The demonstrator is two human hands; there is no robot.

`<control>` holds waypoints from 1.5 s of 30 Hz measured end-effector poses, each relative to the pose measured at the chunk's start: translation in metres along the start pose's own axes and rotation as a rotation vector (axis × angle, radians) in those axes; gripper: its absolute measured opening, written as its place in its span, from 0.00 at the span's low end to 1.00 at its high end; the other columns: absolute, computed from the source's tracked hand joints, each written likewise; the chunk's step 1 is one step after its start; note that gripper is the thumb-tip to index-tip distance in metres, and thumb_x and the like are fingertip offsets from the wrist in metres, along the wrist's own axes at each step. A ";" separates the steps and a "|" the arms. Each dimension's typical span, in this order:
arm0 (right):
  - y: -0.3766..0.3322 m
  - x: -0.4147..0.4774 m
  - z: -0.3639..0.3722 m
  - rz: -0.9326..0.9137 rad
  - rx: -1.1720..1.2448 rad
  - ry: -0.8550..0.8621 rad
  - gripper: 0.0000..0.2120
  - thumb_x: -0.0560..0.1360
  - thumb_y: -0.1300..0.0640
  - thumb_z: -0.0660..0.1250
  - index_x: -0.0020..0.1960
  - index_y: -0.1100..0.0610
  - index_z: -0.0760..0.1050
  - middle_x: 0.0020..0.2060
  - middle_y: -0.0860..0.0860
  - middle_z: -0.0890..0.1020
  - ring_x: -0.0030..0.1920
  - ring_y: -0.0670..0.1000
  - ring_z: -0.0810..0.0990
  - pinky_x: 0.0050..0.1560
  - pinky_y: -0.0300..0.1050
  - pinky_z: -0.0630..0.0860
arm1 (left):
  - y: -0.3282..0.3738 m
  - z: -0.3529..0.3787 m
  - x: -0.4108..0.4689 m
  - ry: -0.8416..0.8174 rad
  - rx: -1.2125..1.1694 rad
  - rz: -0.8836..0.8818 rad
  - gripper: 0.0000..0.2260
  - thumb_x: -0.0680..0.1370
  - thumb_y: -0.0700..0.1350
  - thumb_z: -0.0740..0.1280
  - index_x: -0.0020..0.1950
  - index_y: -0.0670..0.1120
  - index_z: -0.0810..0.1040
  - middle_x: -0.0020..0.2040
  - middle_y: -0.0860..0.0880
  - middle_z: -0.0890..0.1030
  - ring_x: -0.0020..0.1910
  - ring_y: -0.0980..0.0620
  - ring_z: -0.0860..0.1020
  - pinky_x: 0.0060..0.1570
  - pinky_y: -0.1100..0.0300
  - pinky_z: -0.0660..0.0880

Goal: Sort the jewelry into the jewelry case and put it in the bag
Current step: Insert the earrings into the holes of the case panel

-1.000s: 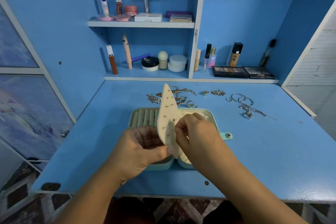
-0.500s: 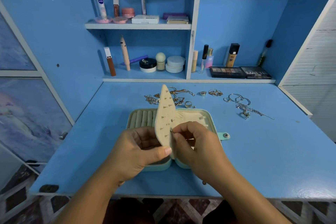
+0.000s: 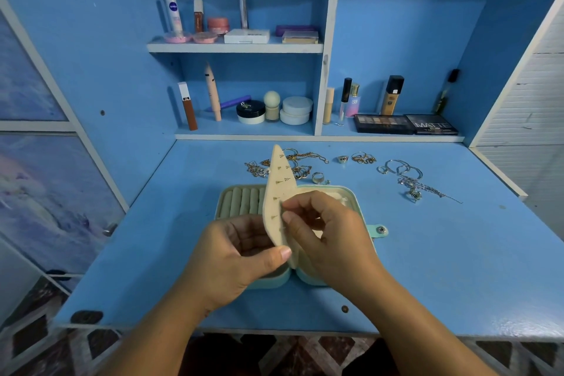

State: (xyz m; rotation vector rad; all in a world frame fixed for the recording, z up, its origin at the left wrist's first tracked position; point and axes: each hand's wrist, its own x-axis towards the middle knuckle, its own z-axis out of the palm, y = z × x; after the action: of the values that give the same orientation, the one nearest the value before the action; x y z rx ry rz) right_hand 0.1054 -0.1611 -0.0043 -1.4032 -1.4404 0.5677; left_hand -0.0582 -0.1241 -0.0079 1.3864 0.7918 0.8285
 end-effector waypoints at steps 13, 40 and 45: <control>0.001 0.002 0.000 -0.016 0.022 0.039 0.06 0.74 0.59 0.70 0.43 0.48 0.77 0.37 0.42 0.80 0.40 0.41 0.78 0.40 0.28 0.71 | -0.005 0.014 -0.006 0.119 0.235 0.176 0.18 0.63 0.51 0.73 0.51 0.47 0.82 0.46 0.50 0.86 0.46 0.51 0.85 0.48 0.54 0.82; 0.011 0.000 -0.022 0.155 0.226 -0.085 0.16 0.77 0.71 0.56 0.49 0.54 0.76 0.43 0.47 0.82 0.43 0.47 0.80 0.50 0.40 0.78 | 0.000 0.022 -0.003 0.149 0.441 0.261 0.14 0.63 0.55 0.69 0.48 0.55 0.80 0.44 0.60 0.85 0.44 0.59 0.83 0.46 0.63 0.80; 0.012 -0.006 -0.023 0.159 -0.017 -0.098 0.06 0.75 0.56 0.68 0.44 0.45 0.78 0.38 0.38 0.82 0.40 0.37 0.78 0.41 0.27 0.72 | -0.005 0.018 -0.002 0.111 0.248 0.174 0.20 0.60 0.53 0.73 0.50 0.50 0.82 0.46 0.52 0.86 0.47 0.52 0.84 0.47 0.56 0.80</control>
State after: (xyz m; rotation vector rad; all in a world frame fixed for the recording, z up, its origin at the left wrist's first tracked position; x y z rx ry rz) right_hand 0.1300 -0.1711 -0.0076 -1.5311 -1.4211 0.7350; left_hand -0.0436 -0.1353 -0.0126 1.6579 0.8906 0.9734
